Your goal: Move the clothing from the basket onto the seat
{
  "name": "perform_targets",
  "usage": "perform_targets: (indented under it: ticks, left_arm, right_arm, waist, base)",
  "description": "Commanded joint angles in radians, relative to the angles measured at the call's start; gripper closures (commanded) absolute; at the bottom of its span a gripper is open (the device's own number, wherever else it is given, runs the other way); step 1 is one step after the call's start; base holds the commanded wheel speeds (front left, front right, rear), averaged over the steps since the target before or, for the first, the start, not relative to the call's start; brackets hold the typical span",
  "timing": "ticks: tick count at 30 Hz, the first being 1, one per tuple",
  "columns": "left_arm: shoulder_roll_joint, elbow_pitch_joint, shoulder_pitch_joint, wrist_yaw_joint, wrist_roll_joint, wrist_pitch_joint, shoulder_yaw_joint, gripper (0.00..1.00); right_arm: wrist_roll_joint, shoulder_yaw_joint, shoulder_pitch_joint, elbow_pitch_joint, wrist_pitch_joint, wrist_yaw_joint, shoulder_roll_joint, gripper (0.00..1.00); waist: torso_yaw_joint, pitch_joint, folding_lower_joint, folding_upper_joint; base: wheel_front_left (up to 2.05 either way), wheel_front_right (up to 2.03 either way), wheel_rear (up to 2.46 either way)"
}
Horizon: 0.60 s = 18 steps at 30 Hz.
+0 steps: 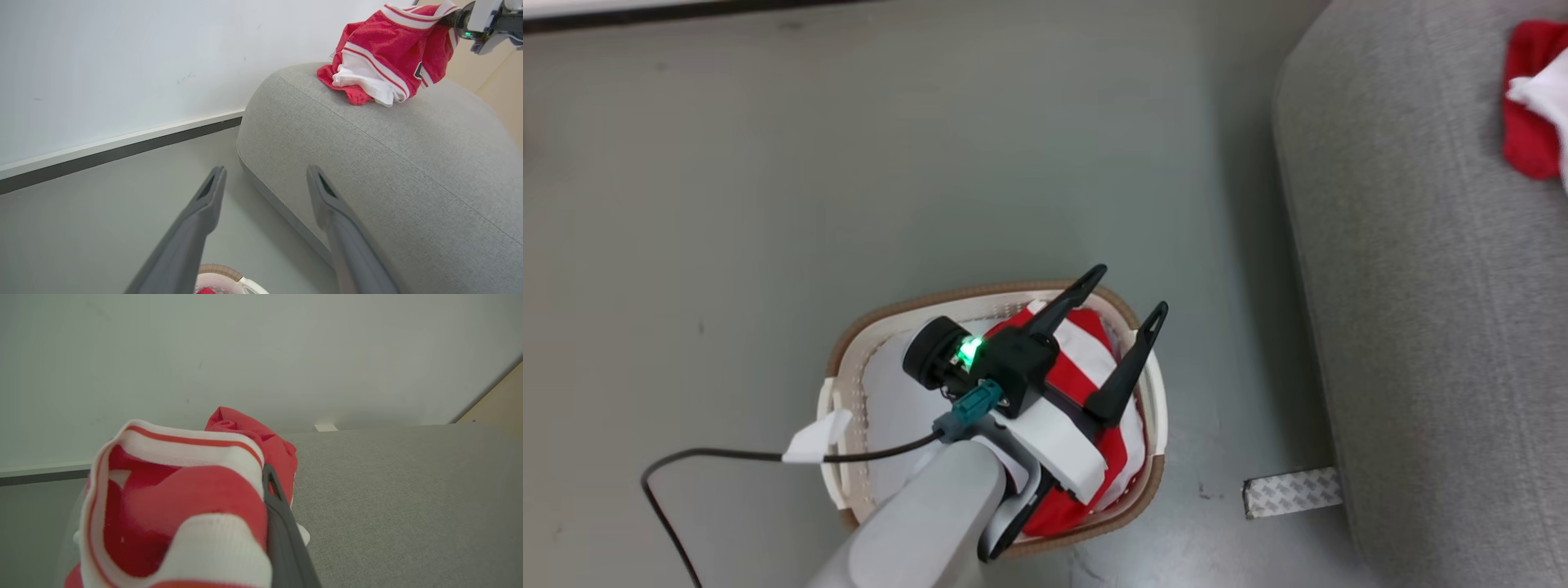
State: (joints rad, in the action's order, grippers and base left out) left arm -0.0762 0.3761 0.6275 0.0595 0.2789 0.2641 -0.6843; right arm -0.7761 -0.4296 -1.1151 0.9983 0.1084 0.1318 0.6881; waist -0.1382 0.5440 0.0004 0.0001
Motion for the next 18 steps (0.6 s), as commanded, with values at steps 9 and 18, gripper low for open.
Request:
perform_targets:
  ticks: [9, 18]
  left_arm:
    - [-0.011, 0.015, 0.014, -0.015, 0.007, 0.0, 0.014, 0.0]
    - [-0.015, 0.032, -0.049, -0.012, 0.035, 0.0, 0.036, 0.0]
  right_arm:
    - [-0.082, -0.117, 0.078, 0.043, -0.145, -0.002, -0.012, 0.64]
    - [-0.145, -0.261, 0.127, -0.029, -0.188, -0.002, 0.001, 0.0]
  waist:
    - [0.012, 0.019, -0.0004, -0.0001]
    - [-0.034, -0.127, -0.0004, -0.0001]
  base:
    - [0.0, 0.0, 0.0]
    - [0.0, 0.0, 0.0]
